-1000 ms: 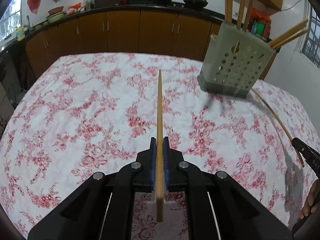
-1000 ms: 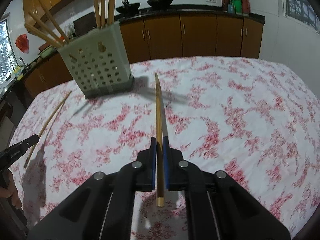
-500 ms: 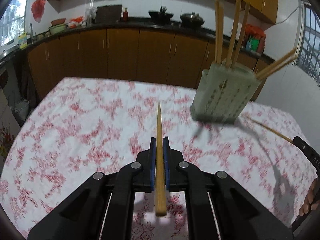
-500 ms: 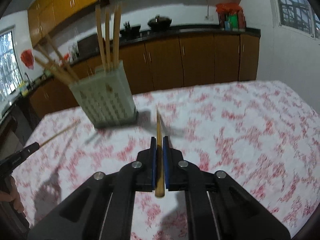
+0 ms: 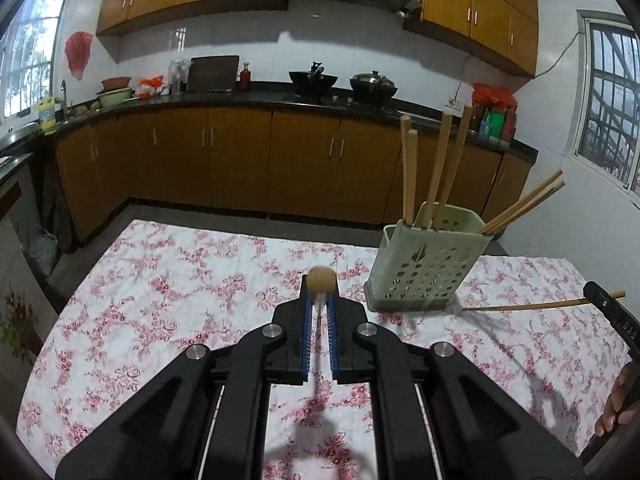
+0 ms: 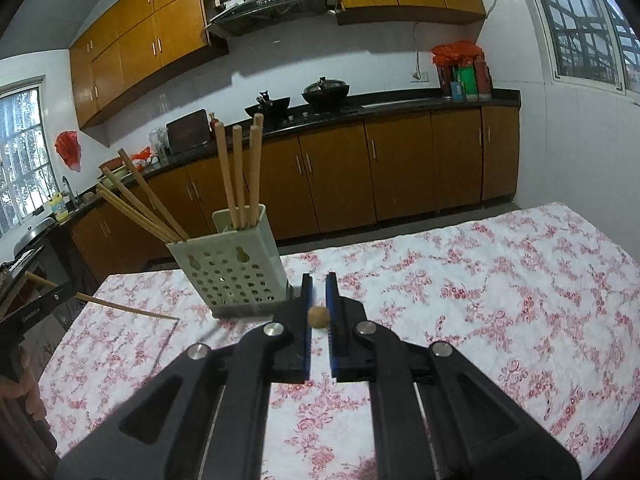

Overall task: Organize utensils
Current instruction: 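Lift the left tool's chopstick upright over the caddy while the right tool carries its own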

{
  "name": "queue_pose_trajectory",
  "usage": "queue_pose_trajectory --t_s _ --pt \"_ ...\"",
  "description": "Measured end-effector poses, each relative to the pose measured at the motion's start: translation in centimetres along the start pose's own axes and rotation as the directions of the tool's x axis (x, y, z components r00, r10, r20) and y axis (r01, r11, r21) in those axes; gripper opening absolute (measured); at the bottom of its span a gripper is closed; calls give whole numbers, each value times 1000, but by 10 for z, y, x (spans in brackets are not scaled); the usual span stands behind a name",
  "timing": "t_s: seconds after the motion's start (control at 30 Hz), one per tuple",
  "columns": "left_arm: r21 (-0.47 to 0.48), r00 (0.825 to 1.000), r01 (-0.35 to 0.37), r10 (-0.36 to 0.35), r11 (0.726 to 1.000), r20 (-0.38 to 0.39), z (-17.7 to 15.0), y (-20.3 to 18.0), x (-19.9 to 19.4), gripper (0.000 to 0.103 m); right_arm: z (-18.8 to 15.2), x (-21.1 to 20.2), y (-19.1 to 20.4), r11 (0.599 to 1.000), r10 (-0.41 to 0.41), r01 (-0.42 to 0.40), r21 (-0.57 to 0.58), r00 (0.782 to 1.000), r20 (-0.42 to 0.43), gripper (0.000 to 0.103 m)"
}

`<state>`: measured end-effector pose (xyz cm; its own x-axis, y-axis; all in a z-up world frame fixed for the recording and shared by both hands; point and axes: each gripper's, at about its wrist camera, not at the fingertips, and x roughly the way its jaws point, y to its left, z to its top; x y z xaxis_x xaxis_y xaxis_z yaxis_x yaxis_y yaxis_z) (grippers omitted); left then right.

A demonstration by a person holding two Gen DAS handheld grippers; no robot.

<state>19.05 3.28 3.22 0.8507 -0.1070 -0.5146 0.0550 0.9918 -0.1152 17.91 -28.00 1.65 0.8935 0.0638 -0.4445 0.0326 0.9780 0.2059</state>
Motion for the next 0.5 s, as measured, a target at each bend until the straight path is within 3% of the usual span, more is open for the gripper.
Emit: queue_pose_trajectory --t_s 0.2,0.5 --pt "1 1000 12 -12 1000 11 6 -2 -2 8 12 -6 5 1000 16 -16 -11 999 37 8" --pt "30 992 75 -78 997 104 41 -19 -20 8 59 -31 26 995 102 -97 -36 983 151 8"
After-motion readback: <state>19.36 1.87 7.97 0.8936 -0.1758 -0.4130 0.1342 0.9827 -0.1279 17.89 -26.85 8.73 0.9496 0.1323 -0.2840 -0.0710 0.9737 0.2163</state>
